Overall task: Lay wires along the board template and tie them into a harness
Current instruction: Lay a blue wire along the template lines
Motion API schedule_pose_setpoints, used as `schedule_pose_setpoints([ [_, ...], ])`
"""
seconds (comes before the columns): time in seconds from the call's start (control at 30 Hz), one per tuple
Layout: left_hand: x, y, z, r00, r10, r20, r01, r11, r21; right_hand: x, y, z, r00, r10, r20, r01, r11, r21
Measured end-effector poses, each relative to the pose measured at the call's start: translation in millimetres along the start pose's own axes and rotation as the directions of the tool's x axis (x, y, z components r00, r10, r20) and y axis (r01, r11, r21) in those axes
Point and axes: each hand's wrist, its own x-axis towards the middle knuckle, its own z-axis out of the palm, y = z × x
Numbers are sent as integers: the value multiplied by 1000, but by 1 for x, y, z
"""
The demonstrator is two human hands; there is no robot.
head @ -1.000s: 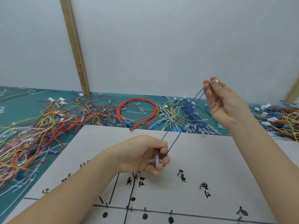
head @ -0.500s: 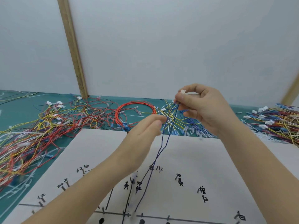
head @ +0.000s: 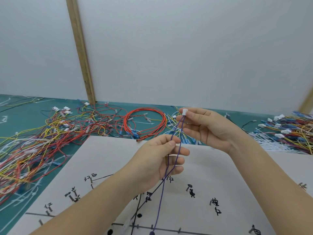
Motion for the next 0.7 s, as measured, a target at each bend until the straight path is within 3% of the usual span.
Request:
schedule_pose_setpoints([
  [0.17,-2,2,2,999,-34,-14,34,999,-15,1,1,0,999,-10,-40,13,998,57],
  [0.33,-11,18,5,995,-96,-3,96,995,26,2,-1,6,982,-68,-178,93,986,140],
  [0.47,-27,43,3,997,-73,-25,76,985,154,-4,-9,17,963,-141,-231,182,969,165],
  [0.6,-62,48,-11,994,0,-105,39,929,369,-9,-7,36,988,-133,-77,141,985,100],
  [0.7,-92,34,-27,972,-36,-233,129,908,399,-10,10,49,998,-33,50,36,997,-66],
])
